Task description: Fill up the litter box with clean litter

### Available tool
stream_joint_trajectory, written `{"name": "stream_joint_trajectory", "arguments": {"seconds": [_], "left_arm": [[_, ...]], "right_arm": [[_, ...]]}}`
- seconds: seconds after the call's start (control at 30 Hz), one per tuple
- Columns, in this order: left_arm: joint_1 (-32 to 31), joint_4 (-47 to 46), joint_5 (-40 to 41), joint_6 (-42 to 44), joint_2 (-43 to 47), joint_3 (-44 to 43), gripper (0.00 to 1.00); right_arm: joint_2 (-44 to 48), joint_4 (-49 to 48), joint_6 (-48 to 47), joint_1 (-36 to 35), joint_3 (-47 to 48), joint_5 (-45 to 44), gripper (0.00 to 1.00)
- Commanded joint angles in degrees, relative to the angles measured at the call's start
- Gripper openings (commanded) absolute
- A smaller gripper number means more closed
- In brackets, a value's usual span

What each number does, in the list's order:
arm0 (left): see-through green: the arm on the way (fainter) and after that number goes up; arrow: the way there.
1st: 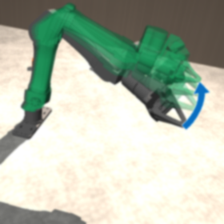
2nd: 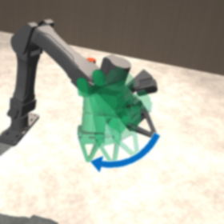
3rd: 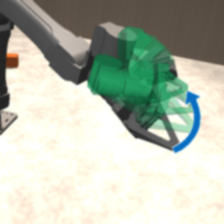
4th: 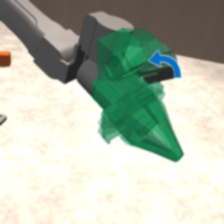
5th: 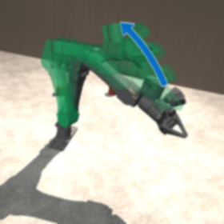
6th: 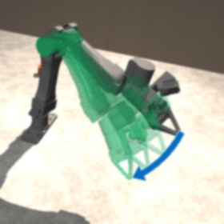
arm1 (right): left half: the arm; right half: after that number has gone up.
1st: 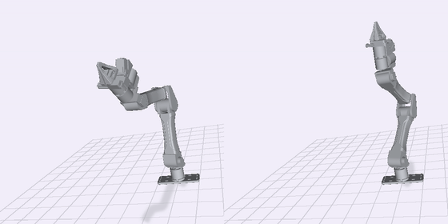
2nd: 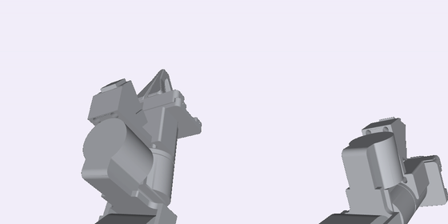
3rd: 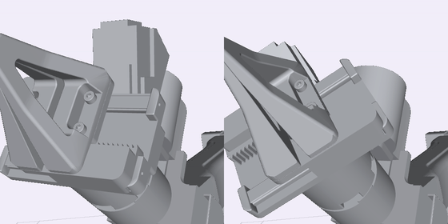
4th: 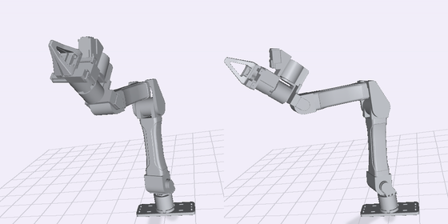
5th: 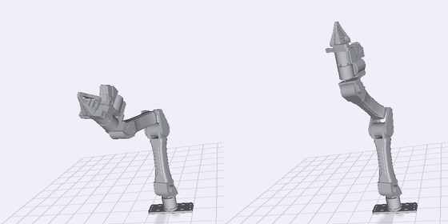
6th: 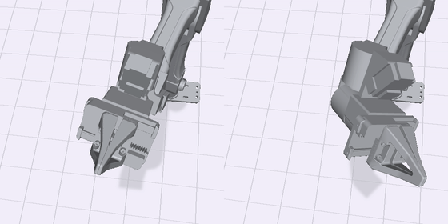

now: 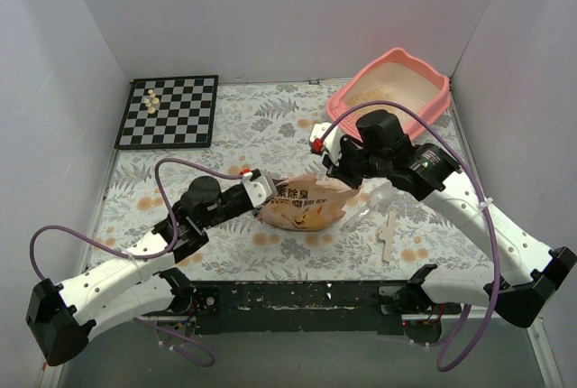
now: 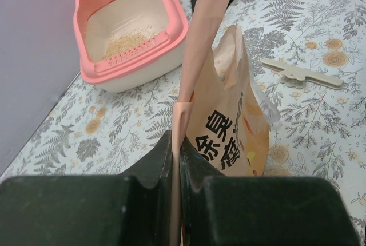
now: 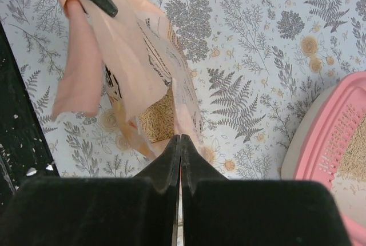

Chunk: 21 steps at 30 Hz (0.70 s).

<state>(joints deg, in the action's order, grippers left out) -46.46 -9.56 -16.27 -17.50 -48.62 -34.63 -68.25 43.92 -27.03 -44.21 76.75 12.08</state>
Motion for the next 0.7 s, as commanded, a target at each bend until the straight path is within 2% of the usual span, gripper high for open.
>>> {"name": "stream_joint_trajectory", "arguments": {"seconds": [0.0,0.23,0.67], "left_arm": [[-5.1,-6.9,4.3,3.4,3.4,1.1,0.0],[-9.4,-9.2,8.8,5.5,3.4,2.3,0.0],[-10.2,-9.9,11.4,6.3,7.7,5.0,0.0]], "right_arm": [[-0.3,1.8,-0.5,0.3,1.4,1.3,0.01],[-3.7,3.0,-1.2,0.4,0.2,5.7,0.01],[-6.2,3.0,-1.1,0.4,-7.0,12.8,0.01]]}}
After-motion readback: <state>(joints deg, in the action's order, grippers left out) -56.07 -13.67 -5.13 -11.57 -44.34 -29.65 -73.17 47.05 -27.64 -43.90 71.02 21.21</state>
